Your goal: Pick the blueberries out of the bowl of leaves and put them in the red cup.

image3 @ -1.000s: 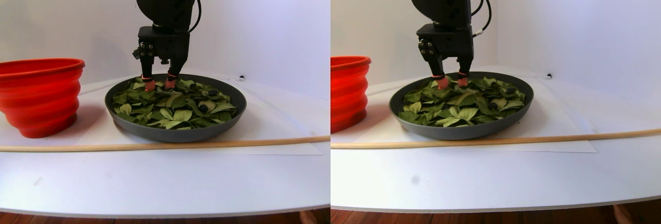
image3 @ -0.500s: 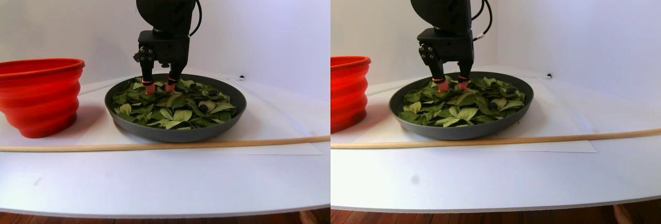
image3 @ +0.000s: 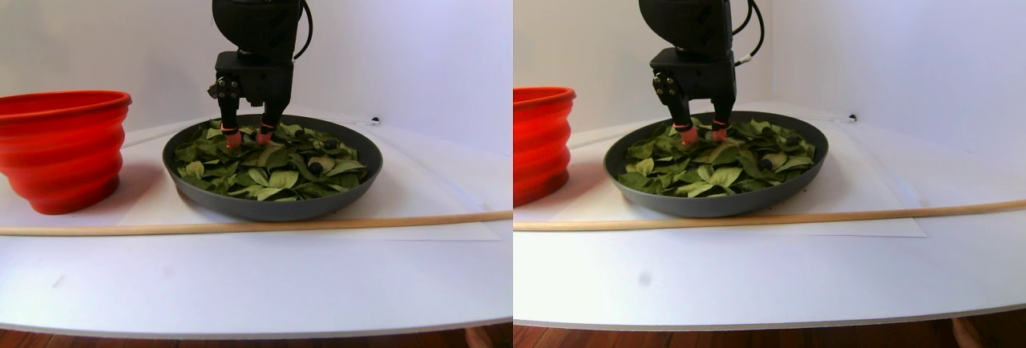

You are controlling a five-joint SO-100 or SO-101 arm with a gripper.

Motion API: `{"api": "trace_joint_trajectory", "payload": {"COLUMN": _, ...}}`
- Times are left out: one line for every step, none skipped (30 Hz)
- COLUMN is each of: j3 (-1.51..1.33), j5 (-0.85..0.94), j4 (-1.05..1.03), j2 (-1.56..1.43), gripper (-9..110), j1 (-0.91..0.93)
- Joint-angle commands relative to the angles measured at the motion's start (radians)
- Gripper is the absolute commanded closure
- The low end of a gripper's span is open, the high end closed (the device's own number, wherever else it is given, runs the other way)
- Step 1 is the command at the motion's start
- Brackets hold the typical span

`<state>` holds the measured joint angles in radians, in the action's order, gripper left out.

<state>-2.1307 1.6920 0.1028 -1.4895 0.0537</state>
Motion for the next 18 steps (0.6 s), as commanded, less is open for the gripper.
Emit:
{"api": "trace_joint_trajectory", "payload": {"j3": 0.038, "j5": -0.011, "j4": 0.021, "j2": -0.005, "gripper": 85, "j1": -0.009}}
{"api": "trace_joint_trajectory", "payload": {"j3": 0.035, "j5": -0.011, "j4": 0.025, "j2": -0.003, "gripper": 85, "j1": -0.011}}
{"api": "trace_joint_trajectory", "payload": {"j3": 0.031, "j5": -0.011, "j4": 0.031, "j2": -0.002, "gripper": 85, "j1": -0.011}}
{"api": "trace_joint_trajectory", "payload": {"j3": 0.028, "j5": -0.011, "j4": 0.035, "j2": 0.000, "gripper": 85, "j1": -0.012}}
{"api": "trace_joint_trajectory", "payload": {"j3": 0.026, "j5": -0.012, "j4": 0.037, "j2": 0.003, "gripper": 85, "j1": -0.014}}
{"api": "trace_joint_trajectory", "payload": {"j3": 0.025, "j5": -0.014, "j4": 0.037, "j2": 0.006, "gripper": 85, "j1": -0.015}}
{"api": "trace_joint_trajectory", "payload": {"j3": 0.025, "j5": -0.015, "j4": 0.038, "j2": 0.011, "gripper": 85, "j1": -0.015}}
{"api": "trace_joint_trajectory", "payload": {"j3": 0.025, "j5": -0.015, "j4": 0.044, "j2": 0.015, "gripper": 86, "j1": -0.015}}
{"api": "trace_joint_trajectory", "payload": {"j3": 0.023, "j5": -0.015, "j4": 0.048, "j2": 0.020, "gripper": 86, "j1": -0.015}}
{"api": "trace_joint_trajectory", "payload": {"j3": 0.023, "j5": -0.015, "j4": 0.051, "j2": 0.023, "gripper": 86, "j1": -0.015}}
{"api": "trace_joint_trajectory", "payload": {"j3": 0.023, "j5": -0.015, "j4": 0.054, "j2": 0.028, "gripper": 86, "j1": -0.015}}
{"api": "trace_joint_trajectory", "payload": {"j3": 0.025, "j5": -0.015, "j4": 0.055, "j2": 0.031, "gripper": 86, "j1": -0.015}}
{"api": "trace_joint_trajectory", "payload": {"j3": 0.026, "j5": -0.015, "j4": 0.057, "j2": 0.034, "gripper": 86, "j1": -0.014}}
{"api": "trace_joint_trajectory", "payload": {"j3": 0.026, "j5": -0.015, "j4": 0.057, "j2": 0.037, "gripper": 86, "j1": -0.014}}
{"api": "trace_joint_trajectory", "payload": {"j3": 0.028, "j5": -0.015, "j4": 0.057, "j2": 0.038, "gripper": 86, "j1": -0.014}}
{"api": "trace_joint_trajectory", "payload": {"j3": 0.028, "j5": -0.015, "j4": 0.058, "j2": 0.038, "gripper": 87, "j1": -0.014}}
{"api": "trace_joint_trajectory", "payload": {"j3": 0.028, "j5": -0.015, "j4": 0.058, "j2": 0.038, "gripper": 87, "j1": -0.014}}
{"api": "trace_joint_trajectory", "payload": {"j3": 0.028, "j5": -0.015, "j4": 0.058, "j2": 0.038, "gripper": 87, "j1": -0.014}}
